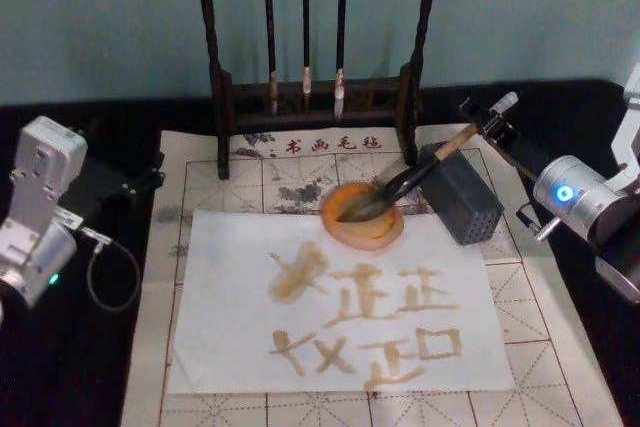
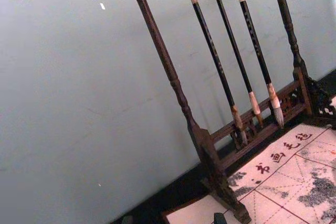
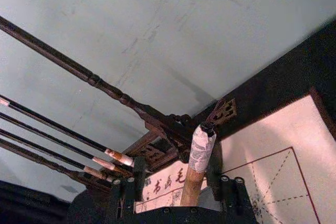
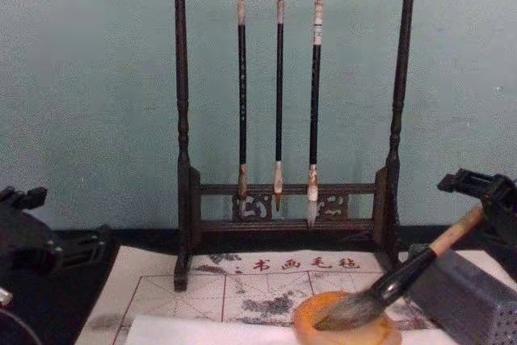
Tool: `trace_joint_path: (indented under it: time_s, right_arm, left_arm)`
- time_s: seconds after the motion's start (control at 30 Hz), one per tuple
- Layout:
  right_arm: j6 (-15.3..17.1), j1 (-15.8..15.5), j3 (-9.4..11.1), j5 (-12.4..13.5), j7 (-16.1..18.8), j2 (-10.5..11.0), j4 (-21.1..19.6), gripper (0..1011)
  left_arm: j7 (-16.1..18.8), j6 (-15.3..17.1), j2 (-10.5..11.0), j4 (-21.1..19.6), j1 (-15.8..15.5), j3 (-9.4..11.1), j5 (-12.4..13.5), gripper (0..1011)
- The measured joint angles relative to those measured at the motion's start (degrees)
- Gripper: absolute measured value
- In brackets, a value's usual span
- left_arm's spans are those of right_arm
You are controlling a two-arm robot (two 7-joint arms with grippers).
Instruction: Pick up the brush from the inkstone, write on the paper, then place the brush back to its original position.
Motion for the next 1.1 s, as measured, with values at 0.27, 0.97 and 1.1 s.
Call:
trace_joint_path:
  time_s: [0.27,0.97,1.1]
  right_arm:
    - [0.0,0.0,0.0,-0.01,0.0,0.0,0.0,943]
    - [-0.04,-1.57,0.28,0.38,0.51,1.42,-1.71,1000]
    - [0.23,-2.8,0.47,0.96,0.67,2.61,-3.33,1000]
  left_arm:
    - [0.0,0.0,0.0,0.0,0.0,0.0,0.0,1001]
    - [0.0,0.0,0.0,0.0,0.0,0.0,0.0,1001]
    - [0.0,0.0,0.0,0.0,0.0,0.0,0.0,1001]
